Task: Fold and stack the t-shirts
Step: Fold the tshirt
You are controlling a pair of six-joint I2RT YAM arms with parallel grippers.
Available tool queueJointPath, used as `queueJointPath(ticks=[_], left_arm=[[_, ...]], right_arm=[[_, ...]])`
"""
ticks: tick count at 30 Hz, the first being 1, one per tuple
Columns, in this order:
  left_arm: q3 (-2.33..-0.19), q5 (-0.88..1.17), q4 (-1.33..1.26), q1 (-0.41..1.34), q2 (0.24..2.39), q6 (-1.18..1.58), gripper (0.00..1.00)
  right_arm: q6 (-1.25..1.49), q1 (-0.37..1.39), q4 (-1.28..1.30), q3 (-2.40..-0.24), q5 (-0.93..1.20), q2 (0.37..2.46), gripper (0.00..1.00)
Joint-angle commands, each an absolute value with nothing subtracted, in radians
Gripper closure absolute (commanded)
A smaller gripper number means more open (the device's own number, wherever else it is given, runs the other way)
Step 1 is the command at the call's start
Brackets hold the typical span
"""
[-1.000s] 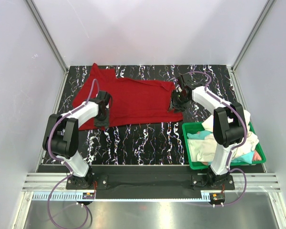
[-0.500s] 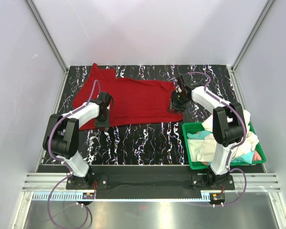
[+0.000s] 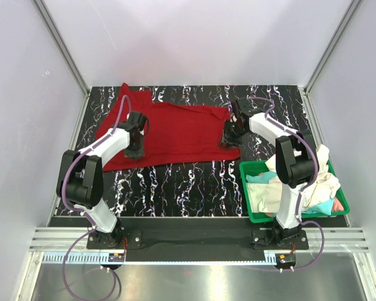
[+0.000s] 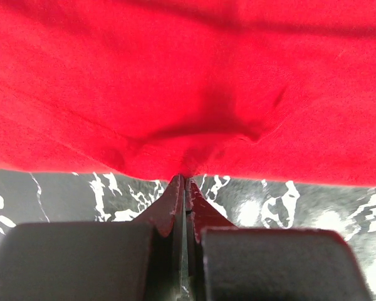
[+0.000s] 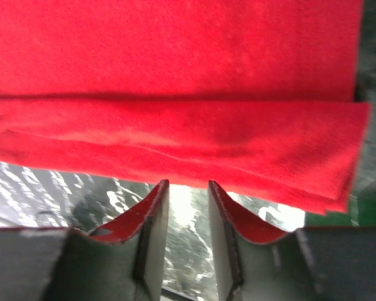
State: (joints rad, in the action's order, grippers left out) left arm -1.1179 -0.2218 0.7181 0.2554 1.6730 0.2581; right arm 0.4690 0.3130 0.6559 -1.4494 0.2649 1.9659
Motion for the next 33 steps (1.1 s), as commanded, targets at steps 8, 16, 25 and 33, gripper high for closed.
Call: queueJointPath(ticks=[8,16,25,33], left_arm=[[-1.258,-0.256,0.715,0.259,1.663,0.238,1.0],[-1.235,-0.278,0.756,0.259,1.591,0.247,1.0],[-1.249,-0.322,0.802,0.255,1.546,0.249,1.0],[-1.217,-0.325,0.795,0.256,1.519,0.242,1.0]], right_arm=[[0.718,0.368,0.339,-1.498,0.387,2.045,0.83],[0.739,0.564,0.253,-1.715,0.368,2.184,1.0],[0.785,0.733,0.23,-1.821,0.299,2.284,1.0],[0.842,0.801,0.183,-1.795,0.269,2.325,1.0]])
